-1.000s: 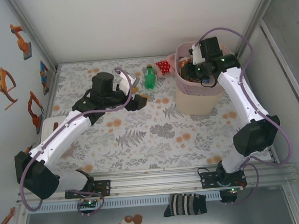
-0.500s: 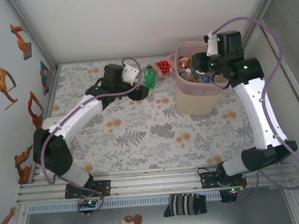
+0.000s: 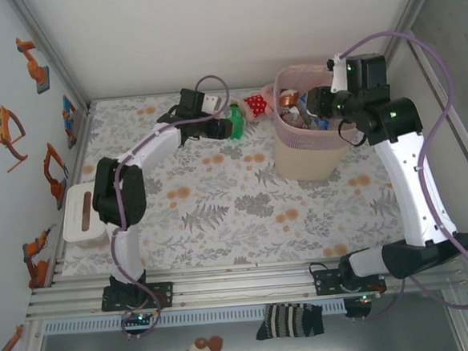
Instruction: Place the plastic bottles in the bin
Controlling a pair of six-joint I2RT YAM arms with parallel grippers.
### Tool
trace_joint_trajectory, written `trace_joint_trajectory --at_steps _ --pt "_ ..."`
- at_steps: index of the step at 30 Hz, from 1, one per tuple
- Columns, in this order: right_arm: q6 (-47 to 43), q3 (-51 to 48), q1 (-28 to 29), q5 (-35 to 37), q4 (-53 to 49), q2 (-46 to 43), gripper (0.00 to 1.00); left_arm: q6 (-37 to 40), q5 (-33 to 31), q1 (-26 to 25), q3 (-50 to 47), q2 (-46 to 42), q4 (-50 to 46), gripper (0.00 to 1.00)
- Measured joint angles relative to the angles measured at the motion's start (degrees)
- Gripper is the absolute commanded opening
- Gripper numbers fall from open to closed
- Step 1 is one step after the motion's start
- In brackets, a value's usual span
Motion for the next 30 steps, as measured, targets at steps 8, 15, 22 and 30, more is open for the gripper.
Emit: trace_joint_trajectory --at_steps 8,15,22,30 --pt "0.00 -0.02 0.00 0.68 -0.04 -0.09 0.36 -4.04 0.22 0.17 12.22 11.43 1.27 0.85" --pt "0.00 -0.02 0.00 0.83 -1.53 -0.44 0.37 -5.62 -6.05 -1.33 16.46 17.25 3.52 0.87" --pt "-0.02 -0.02 0.00 0.87 -2.89 -0.76 0.38 -5.62 -10.69 -3.89 20.94 22.95 2.93 0.85" --pt "-0.02 -0.02 0.00 1.11 -3.02 -2.38 0.38 -5.90 -11.80 -4.52 20.96 24.28 0.98 0.68"
